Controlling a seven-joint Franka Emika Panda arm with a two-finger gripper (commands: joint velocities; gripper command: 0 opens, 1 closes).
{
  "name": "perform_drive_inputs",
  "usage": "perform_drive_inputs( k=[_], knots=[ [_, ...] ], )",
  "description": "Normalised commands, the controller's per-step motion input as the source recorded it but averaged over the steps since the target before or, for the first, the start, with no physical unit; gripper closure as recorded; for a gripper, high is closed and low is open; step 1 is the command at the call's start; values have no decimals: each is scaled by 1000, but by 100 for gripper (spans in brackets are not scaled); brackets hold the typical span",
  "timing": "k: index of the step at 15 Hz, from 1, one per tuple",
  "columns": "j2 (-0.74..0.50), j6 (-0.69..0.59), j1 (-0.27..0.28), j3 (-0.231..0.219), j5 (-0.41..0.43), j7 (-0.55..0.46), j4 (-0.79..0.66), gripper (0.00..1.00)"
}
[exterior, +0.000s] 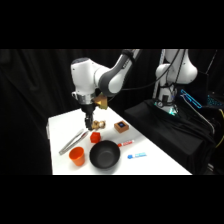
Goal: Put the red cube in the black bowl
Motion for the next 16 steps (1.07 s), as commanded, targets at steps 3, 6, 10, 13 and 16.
perform_drive_inputs(
  k=[3, 6, 10, 13, 16],
  knots=[
    [59, 247, 62, -58, 127, 143, -52, 0],
    [54, 271, 39, -53, 171, 63, -80, 0],
    [30, 266, 21, -58, 166, 4, -110, 0],
    [5, 249, 34, -52, 144, -16, -126, 0],
    [28, 262, 8, -18, 187, -67, -116, 0]
  ],
)
